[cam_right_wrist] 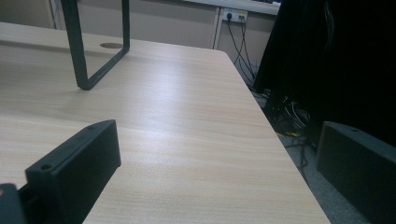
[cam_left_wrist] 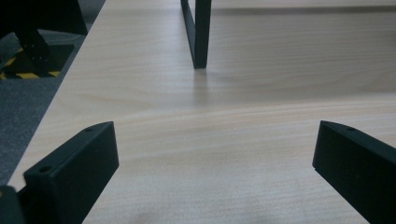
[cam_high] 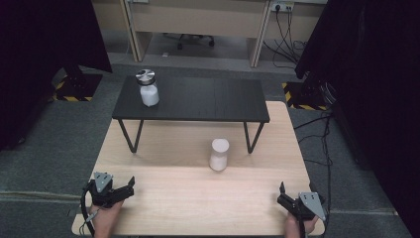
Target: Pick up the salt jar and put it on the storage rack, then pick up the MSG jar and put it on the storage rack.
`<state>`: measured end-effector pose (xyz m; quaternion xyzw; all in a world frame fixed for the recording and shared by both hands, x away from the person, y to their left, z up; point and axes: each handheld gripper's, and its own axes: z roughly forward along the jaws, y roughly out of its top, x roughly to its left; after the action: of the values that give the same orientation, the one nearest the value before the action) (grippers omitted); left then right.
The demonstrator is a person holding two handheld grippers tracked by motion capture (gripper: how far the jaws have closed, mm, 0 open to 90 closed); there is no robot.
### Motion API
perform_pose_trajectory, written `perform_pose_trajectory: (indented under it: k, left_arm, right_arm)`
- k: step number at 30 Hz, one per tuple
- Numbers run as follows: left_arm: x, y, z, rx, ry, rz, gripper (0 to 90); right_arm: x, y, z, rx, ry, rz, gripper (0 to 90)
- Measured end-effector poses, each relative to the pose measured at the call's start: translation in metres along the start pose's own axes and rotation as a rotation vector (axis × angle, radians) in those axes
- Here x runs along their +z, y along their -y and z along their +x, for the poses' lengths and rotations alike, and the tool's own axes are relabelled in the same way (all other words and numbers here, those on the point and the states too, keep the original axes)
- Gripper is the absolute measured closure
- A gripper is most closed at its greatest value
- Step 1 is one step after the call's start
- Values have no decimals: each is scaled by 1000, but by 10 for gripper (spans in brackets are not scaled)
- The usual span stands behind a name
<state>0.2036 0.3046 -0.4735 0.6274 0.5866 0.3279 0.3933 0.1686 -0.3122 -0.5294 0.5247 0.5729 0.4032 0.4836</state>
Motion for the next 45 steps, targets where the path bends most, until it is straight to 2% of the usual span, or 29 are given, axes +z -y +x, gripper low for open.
perform_pose_trajectory:
  k: [4, 7, 10, 30, 45]
  left_arm:
    - [2, 2, 5, -35, 10, 26, 0]
    - [1, 3, 6, -45, 9, 18, 0]
    - [2, 3, 6, -51, 9, 33, 0]
    - [3, 4, 2, -39, -5, 40, 0]
    - [2, 5, 3, -32, 4, 36, 0]
  right_arm:
    - [0, 0, 0, -3, -2, 2, 2]
    - [0, 0, 0, -5, -2, 2, 2]
    - [0, 0, 1, -7, -2, 1, 2]
    - [-2, 3, -1, 9, -6, -21, 2]
    - [0, 1, -3, 12, -19, -7, 2]
